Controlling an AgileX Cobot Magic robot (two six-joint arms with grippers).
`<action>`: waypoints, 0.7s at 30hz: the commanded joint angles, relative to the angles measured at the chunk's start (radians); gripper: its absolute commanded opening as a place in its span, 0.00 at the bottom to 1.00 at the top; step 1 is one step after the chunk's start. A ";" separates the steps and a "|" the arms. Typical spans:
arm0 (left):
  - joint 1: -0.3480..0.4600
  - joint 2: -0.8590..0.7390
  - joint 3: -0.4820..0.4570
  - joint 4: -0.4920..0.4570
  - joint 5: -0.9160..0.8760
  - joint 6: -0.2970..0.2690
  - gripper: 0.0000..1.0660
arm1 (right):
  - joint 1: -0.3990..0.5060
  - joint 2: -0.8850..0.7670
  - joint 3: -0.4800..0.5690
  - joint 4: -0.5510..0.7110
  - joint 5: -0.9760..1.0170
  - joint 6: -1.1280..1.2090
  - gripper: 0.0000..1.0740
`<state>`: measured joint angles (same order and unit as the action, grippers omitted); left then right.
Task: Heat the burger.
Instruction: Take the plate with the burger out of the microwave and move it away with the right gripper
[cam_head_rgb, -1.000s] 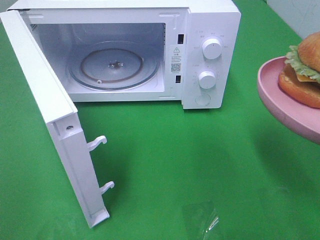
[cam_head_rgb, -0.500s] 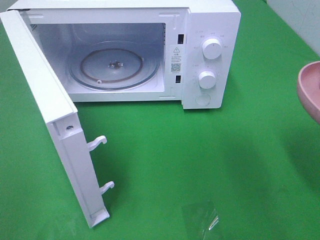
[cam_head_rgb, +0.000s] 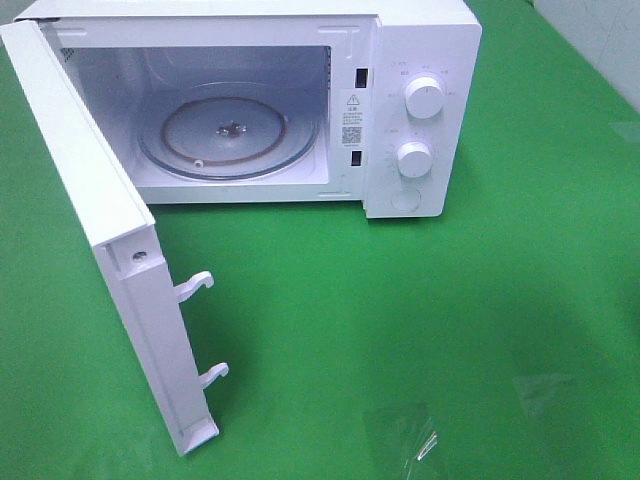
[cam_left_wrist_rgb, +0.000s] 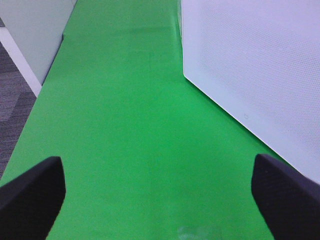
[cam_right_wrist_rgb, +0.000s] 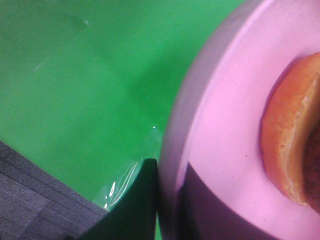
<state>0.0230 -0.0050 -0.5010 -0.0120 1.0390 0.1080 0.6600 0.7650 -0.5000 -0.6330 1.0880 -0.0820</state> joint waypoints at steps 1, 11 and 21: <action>0.001 -0.019 0.003 -0.002 -0.001 -0.002 0.87 | -0.006 -0.006 -0.013 -0.075 0.012 0.061 0.00; 0.001 -0.019 0.003 -0.002 -0.001 -0.002 0.87 | -0.009 0.022 -0.013 -0.140 0.057 0.185 0.00; 0.001 -0.019 0.003 -0.002 -0.001 -0.002 0.87 | -0.009 0.156 -0.014 -0.189 0.051 0.366 0.00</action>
<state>0.0230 -0.0050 -0.5010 -0.0120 1.0390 0.1080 0.6540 0.8950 -0.5020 -0.7300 1.1380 0.2330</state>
